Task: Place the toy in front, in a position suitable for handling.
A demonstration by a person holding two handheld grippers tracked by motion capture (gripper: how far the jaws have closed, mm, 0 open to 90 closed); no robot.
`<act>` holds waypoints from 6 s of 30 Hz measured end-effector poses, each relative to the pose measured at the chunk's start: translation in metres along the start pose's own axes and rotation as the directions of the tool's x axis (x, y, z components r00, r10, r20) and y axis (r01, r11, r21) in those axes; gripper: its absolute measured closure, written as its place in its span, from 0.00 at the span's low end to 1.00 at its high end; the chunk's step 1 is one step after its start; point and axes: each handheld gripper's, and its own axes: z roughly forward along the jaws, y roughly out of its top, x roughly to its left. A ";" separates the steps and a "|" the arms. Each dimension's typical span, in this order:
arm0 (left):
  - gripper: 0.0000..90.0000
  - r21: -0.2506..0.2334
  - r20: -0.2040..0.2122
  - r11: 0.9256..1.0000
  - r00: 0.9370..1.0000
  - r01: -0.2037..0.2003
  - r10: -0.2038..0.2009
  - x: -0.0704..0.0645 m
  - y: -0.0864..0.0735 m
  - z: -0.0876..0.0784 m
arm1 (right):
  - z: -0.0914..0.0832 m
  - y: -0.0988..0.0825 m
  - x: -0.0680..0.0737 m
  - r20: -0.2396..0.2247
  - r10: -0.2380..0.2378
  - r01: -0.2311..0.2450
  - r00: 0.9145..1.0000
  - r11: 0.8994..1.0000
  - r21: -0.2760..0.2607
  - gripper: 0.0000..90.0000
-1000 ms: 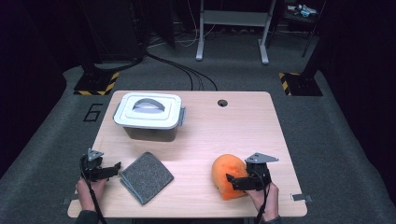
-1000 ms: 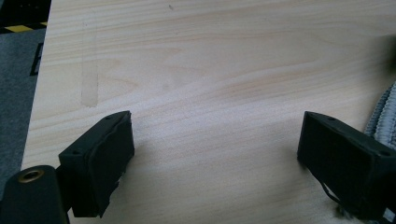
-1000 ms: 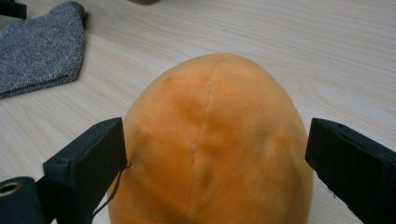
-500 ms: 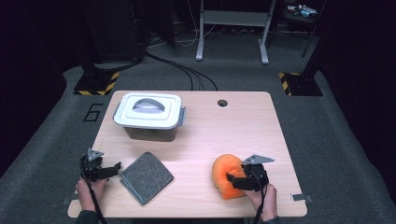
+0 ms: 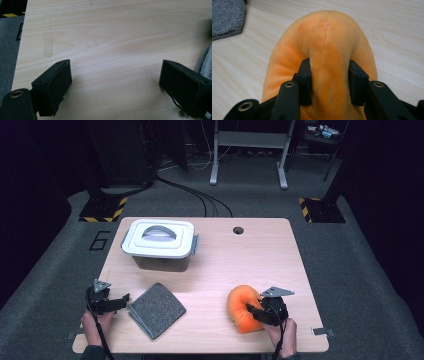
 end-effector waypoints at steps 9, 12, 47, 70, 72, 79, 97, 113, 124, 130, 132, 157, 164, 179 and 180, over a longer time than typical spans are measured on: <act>0.12 0.000 0.000 1.000 1.000 0.002 -0.002 0.000 0.000 0.000 | -0.004 0.001 0.003 0.005 -0.015 0.015 1.000 0.999 -0.040 0.75; 0.12 -0.002 -0.001 1.000 1.000 0.001 -0.001 0.000 0.000 0.000 | -0.006 0.003 0.004 0.007 -0.013 0.013 1.000 0.999 -0.048 0.76; 0.12 -0.001 0.000 1.000 1.000 0.005 -0.005 0.000 0.000 0.000 | 0.031 0.074 -0.001 -0.008 -0.092 0.091 0.996 0.990 -0.105 0.75; 0.12 -0.001 -0.002 1.000 1.000 0.003 -0.003 0.000 0.000 0.000 | 0.084 0.129 0.009 -0.018 -0.114 0.112 0.993 0.990 -0.089 0.72; 0.12 -0.001 0.001 1.000 1.000 0.008 -0.008 0.000 0.000 0.000 | 0.088 0.133 0.009 -0.016 -0.113 0.111 0.993 0.990 -0.084 0.72; 0.12 -0.001 0.001 1.000 1.000 0.008 -0.008 0.000 0.000 0.000 | 0.100 0.143 0.016 -0.005 -0.122 0.121 0.993 0.988 -0.094 0.70; 0.12 -0.001 0.001 1.000 1.000 0.007 -0.007 0.000 0.000 0.000 | 0.112 0.139 0.012 -0.040 -0.109 0.105 0.993 0.992 -0.074 0.15; 0.12 -0.003 -0.004 1.000 1.000 0.000 0.000 0.000 0.000 0.000 | 0.050 0.073 -0.022 0.009 -0.028 0.029 1.000 0.993 -0.115 0.04; 0.12 0.005 -0.006 1.000 1.000 -0.005 0.005 0.000 0.000 -0.001 | 0.032 0.006 -0.050 0.087 0.056 -0.049 0.995 0.995 -0.082 0.03; 0.12 0.004 -0.003 1.000 1.000 -0.005 0.005 0.001 0.000 -0.001 | 0.033 -0.022 -0.062 0.132 0.096 -0.087 0.987 0.994 -0.067 0.02; 0.12 -0.003 -0.004 1.000 1.000 -0.004 0.004 -0.001 -0.001 -0.001 | 0.032 -0.024 -0.064 0.132 0.098 -0.090 0.986 0.994 -0.069 0.02; 0.11 -0.067 0.273 0.995 0.958 -0.078 0.094 -0.073 0.006 -0.032 | 0.043 -0.027 -0.074 0.186 0.034 -0.035 0.982 0.999 0.007 0.03; 0.11 -0.028 0.315 0.987 0.936 -0.159 0.159 -0.100 0.004 -0.027 | 0.043 -0.027 -0.074 0.188 0.039 -0.040 0.981 0.999 0.002 0.03; 0.26 0.007 0.248 0.977 0.947 -0.213 0.205 -0.113 -0.005 -0.016 | 0.043 -0.027 -0.074 0.191 0.041 -0.042 0.981 0.999 -0.001 0.04; 0.28 0.008 0.247 0.976 0.946 -0.218 0.209 -0.113 -0.005 -0.017 | 0.043 -0.027 -0.074 0.191 0.041 -0.042 0.981 0.999 -0.001 0.04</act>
